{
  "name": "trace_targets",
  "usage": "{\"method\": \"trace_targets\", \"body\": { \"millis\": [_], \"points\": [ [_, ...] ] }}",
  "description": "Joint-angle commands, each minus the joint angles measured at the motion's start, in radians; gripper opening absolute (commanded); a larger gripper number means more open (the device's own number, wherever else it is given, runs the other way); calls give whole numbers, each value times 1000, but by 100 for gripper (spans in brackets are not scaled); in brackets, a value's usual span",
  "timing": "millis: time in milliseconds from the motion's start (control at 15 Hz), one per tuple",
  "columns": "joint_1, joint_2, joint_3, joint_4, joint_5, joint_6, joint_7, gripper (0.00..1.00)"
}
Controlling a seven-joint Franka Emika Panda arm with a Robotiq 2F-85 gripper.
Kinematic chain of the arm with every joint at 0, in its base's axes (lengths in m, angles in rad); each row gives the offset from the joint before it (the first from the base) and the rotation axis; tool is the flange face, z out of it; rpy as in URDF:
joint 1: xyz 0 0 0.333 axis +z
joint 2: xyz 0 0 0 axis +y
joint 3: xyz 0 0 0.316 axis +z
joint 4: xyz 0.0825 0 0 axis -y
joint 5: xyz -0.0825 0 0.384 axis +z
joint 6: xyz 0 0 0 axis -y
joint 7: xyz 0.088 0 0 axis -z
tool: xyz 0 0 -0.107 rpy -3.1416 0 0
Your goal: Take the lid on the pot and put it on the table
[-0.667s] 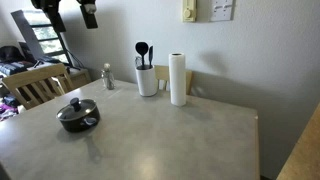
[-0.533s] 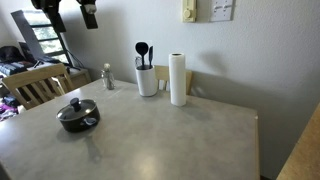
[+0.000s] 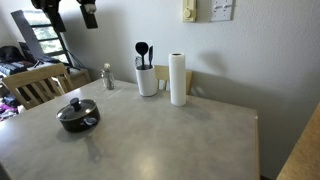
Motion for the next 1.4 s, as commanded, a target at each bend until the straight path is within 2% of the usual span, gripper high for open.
{"method": "trace_targets", "body": {
  "millis": [0, 267, 533, 1200, 1267, 1333],
  "points": [
    [-19, 2, 16, 2, 6, -2, -5, 100],
    [-7, 39, 14, 21, 7, -8, -78, 100],
    [13, 97, 18, 39, 41, -19, -237, 100],
    [21, 242, 111, 46, 60, -6, -563, 100],
    [11, 218, 119, 25, 46, -3, -489, 100],
    [12, 225, 124, 26, 46, -3, -512, 100]
  ]
}}
